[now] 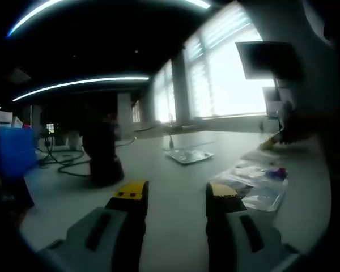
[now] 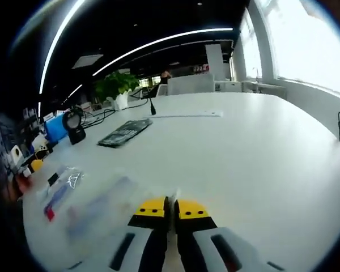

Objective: Clip sheet goods on table flip sheet goods clip sheet goods scan sheet goods put sheet goods back to table

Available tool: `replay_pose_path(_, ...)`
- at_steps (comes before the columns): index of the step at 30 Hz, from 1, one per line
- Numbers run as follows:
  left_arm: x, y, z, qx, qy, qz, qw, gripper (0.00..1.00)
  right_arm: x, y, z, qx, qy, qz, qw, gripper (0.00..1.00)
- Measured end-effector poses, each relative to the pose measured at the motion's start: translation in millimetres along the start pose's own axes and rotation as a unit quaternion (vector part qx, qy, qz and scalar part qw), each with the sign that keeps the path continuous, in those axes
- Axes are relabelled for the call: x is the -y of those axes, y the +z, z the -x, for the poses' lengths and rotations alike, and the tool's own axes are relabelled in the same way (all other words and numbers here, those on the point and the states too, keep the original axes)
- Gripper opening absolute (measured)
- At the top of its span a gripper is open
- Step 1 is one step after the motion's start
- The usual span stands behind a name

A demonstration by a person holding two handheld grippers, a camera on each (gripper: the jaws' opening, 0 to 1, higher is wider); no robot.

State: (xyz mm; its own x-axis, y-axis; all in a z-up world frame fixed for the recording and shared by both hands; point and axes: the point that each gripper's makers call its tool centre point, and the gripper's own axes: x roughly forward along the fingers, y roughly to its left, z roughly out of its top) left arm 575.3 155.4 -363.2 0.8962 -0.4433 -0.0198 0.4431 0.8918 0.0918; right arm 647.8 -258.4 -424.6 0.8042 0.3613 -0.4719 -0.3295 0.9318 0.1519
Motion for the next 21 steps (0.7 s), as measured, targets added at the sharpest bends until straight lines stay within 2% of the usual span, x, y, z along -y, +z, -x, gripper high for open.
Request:
replay_pose_path(8, -0.3, 0.4, 0.2, 0.001, 0.001, -0.001, 1.0, 0.33, -2.2, 0.7, -1.7, 0.0, 0.0, 0.002, 1.0, 0.0)
replay_pose_path(9, -0.3, 0.5, 0.3, 0.001, 0.001, 0.0, 1.0, 0.33, -3.4, -0.2, -1.3, -0.003, 0.003, -0.022, 0.9998, 0.0)
replay_pose_path(12, -0.4, 0.6, 0.4, 0.001, 0.002, -0.001, 1.0, 0.33, -2.2, -0.8, -0.7, -0.002, 0.007, -0.038, 0.9992, 0.0)
replay_pose_path(15, -0.5, 0.8, 0.4, 0.002, 0.002, 0.0, 1.0, 0.33, -4.8, 3.4, 2.8, 0.015, 0.009, -0.057, 0.9982, 0.0)
replay_pose_path(19, 0.4, 0.9, 0.3, 0.002, 0.0, 0.0, 1.0, 0.33, -11.1, 17.6, 12.3, 0.04, 0.032, -0.122, 0.9913, 0.0)
replay_pose_path(21, 0.6, 0.9, 0.3, 0.002, 0.0, 0.0, 1.0, 0.33, -15.9, 27.4, 18.0, 0.058, 0.041, -0.133, 0.9886, 0.0)
